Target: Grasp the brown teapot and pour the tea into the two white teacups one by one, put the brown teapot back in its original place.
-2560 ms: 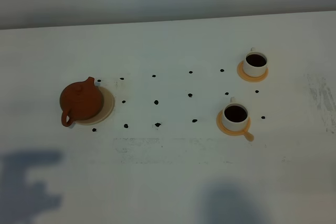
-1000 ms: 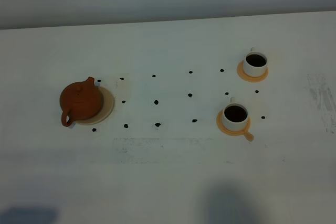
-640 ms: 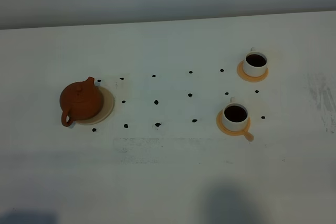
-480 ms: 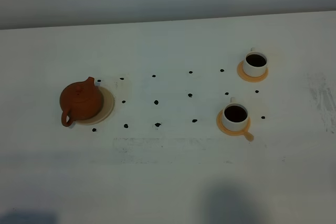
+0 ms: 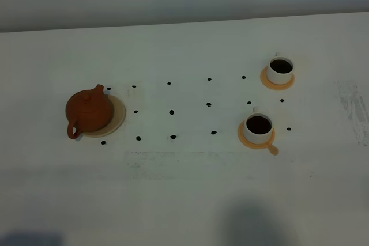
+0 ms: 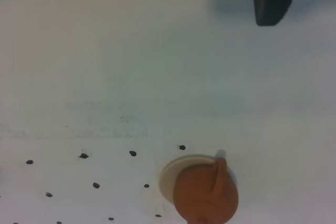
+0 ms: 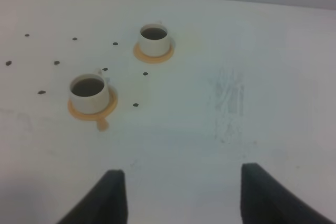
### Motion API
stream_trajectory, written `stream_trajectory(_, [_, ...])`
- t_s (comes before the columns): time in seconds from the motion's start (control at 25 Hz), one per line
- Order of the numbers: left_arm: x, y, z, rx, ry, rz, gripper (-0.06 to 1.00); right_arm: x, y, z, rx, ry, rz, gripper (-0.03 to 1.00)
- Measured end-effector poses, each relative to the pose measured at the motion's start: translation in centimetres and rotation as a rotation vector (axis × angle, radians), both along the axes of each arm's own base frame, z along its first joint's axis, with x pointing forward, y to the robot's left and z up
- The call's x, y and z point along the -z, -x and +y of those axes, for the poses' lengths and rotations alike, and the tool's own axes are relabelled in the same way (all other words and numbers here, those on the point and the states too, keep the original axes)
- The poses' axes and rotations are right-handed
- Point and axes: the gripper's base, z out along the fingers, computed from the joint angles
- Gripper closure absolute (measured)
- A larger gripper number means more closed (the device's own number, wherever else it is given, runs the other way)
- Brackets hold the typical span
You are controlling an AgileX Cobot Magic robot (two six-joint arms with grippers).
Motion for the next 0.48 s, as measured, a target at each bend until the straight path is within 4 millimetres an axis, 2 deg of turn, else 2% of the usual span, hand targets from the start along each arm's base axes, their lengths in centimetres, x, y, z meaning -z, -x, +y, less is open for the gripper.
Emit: stream_trajectory(0.48, [0.0,0.0,0.0,0.0,0.0,0.0,0.4,0.0,0.0,0.0,0.0,0.0,0.0,0.5])
